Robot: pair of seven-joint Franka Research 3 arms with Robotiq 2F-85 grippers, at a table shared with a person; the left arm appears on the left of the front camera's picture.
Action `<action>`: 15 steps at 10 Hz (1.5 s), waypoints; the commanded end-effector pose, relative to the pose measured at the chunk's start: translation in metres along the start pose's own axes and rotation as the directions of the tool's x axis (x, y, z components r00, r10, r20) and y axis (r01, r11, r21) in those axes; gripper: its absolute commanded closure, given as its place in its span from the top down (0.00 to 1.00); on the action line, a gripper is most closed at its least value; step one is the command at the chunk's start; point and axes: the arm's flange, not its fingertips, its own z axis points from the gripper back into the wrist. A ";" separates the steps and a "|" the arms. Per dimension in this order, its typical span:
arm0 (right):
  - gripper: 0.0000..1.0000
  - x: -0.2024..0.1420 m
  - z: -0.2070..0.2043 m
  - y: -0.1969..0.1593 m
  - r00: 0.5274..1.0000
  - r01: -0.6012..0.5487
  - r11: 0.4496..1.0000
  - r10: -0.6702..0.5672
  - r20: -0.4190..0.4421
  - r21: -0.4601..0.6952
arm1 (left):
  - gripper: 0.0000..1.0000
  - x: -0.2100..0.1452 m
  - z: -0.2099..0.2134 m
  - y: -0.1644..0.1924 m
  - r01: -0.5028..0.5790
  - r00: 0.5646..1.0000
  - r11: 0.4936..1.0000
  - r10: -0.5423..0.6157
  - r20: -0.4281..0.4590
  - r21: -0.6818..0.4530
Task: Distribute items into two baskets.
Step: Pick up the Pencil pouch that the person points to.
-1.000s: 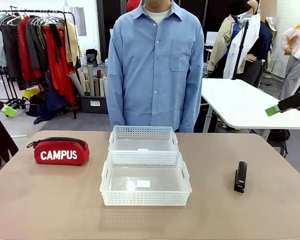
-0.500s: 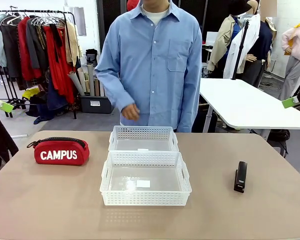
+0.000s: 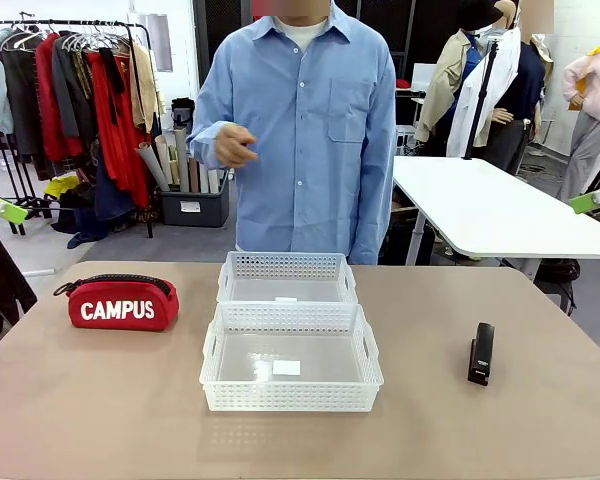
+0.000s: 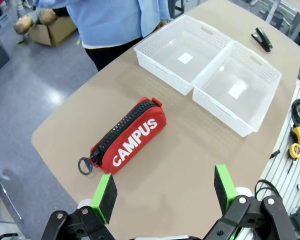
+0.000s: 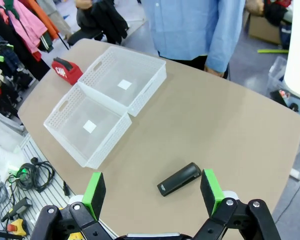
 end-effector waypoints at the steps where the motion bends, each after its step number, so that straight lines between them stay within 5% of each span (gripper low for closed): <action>1: 1.00 0.000 -0.001 0.000 1.000 0.000 1.000 0.000 -0.009 -0.005 | 1.00 0.000 -0.001 0.000 0.000 1.000 1.000 0.000 -0.003 -0.004; 15: 1.00 0.000 -0.001 0.000 1.000 0.000 1.000 0.000 -0.009 -0.005 | 1.00 0.000 -0.001 0.000 0.000 1.000 1.000 0.000 -0.003 -0.004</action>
